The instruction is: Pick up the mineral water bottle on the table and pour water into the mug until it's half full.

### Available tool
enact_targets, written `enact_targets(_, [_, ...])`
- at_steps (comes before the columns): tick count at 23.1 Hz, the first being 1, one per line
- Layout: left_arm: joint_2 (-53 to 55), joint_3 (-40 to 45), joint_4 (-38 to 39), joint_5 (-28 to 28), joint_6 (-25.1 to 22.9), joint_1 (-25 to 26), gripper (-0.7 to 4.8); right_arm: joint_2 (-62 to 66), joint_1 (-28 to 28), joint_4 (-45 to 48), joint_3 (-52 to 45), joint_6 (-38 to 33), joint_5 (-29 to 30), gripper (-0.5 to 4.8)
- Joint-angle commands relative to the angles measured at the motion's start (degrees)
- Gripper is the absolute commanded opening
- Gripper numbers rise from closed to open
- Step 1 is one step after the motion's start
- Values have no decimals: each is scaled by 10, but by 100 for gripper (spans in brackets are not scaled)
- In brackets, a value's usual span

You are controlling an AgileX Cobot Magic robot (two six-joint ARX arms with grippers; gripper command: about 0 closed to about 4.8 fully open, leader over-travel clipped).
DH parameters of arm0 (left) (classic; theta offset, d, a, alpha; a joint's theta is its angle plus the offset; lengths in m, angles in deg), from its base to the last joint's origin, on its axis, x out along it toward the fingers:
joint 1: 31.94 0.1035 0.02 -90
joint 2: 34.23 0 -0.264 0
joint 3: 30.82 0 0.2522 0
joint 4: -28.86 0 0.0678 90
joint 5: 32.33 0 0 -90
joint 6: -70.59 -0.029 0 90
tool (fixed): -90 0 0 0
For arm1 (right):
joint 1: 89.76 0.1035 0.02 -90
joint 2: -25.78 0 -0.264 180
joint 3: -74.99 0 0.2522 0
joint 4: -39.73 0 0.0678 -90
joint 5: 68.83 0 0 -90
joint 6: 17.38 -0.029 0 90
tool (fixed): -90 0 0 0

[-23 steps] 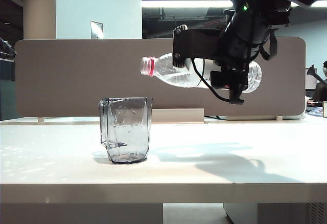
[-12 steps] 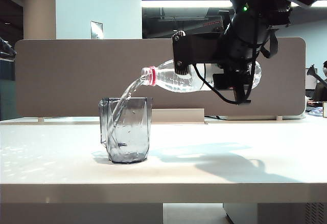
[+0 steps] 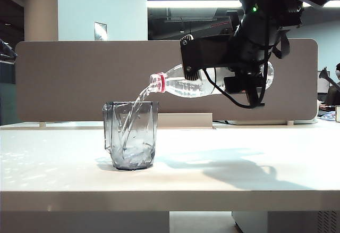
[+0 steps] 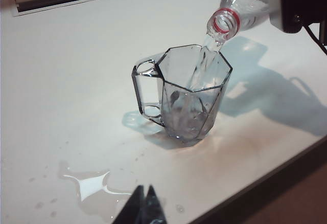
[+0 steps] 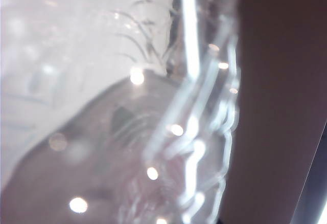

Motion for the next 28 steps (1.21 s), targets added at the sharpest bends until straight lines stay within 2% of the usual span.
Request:
enact_targets(1, [0,-1,-7,-2,0,0,-5,-6,0,27,7,2,-4,215])
enact_targets(28, [0,-1,-7,-2,0,0,-5,-6,0,14,38,59,-19,215])
